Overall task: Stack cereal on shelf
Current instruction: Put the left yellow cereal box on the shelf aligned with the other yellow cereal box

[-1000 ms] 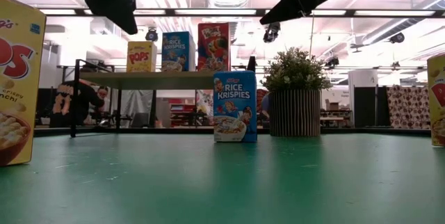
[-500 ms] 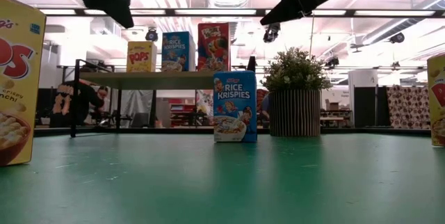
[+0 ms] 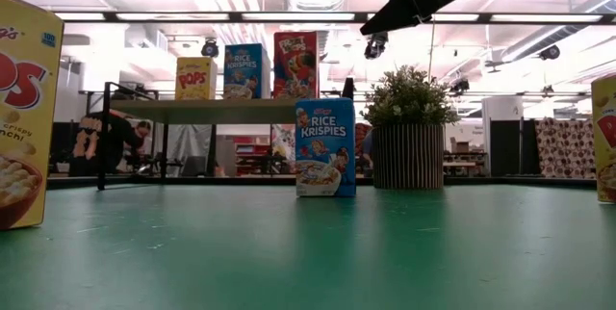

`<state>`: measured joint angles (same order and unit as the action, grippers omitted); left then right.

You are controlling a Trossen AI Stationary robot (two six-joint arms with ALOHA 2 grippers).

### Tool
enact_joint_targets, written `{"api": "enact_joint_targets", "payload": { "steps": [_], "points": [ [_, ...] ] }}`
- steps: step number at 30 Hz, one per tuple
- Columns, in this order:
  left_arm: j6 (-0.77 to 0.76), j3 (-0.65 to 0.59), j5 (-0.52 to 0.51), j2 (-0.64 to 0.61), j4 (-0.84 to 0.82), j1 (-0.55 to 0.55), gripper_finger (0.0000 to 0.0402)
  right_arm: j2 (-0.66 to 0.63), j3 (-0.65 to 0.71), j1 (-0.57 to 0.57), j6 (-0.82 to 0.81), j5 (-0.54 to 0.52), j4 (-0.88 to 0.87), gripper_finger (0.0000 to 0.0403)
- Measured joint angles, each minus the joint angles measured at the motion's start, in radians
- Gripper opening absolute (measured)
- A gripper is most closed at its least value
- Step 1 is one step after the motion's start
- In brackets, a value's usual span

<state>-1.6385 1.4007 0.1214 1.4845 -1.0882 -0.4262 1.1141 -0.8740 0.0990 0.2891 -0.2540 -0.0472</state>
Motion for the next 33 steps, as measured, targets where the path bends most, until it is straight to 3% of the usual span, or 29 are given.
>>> {"api": "enact_joint_targets", "payload": {
  "steps": [3, 8, 18, 28, 33],
  "points": [
    [-0.106, 0.064, -0.007, 0.055, -0.001, -0.054, 0.0256, 0.0, 0.0, 0.0, 0.016, 0.0, 0.0, 0.0012],
    [-0.146, 0.188, -0.036, 0.196, -0.083, -0.126, 0.0256, 0.0, 0.001, 0.0, 0.025, 0.0, -0.001, 0.0012],
    [-0.075, 0.448, -0.029, 0.396, -0.422, -0.149, 0.0256, 0.0, 0.001, 0.0, 0.025, 0.0, -0.001, 0.0012],
    [-0.096, 0.419, -0.057, 0.403, -0.386, -0.167, 0.0256, 0.0, 0.005, 0.0, 0.025, 0.0, -0.001, 0.0012],
    [-0.09, 0.367, -0.007, 0.404, -0.385, -0.176, 0.0256, 0.0, 0.005, 0.0, 0.025, 0.0, -0.001, 0.0012]
  ]
}}
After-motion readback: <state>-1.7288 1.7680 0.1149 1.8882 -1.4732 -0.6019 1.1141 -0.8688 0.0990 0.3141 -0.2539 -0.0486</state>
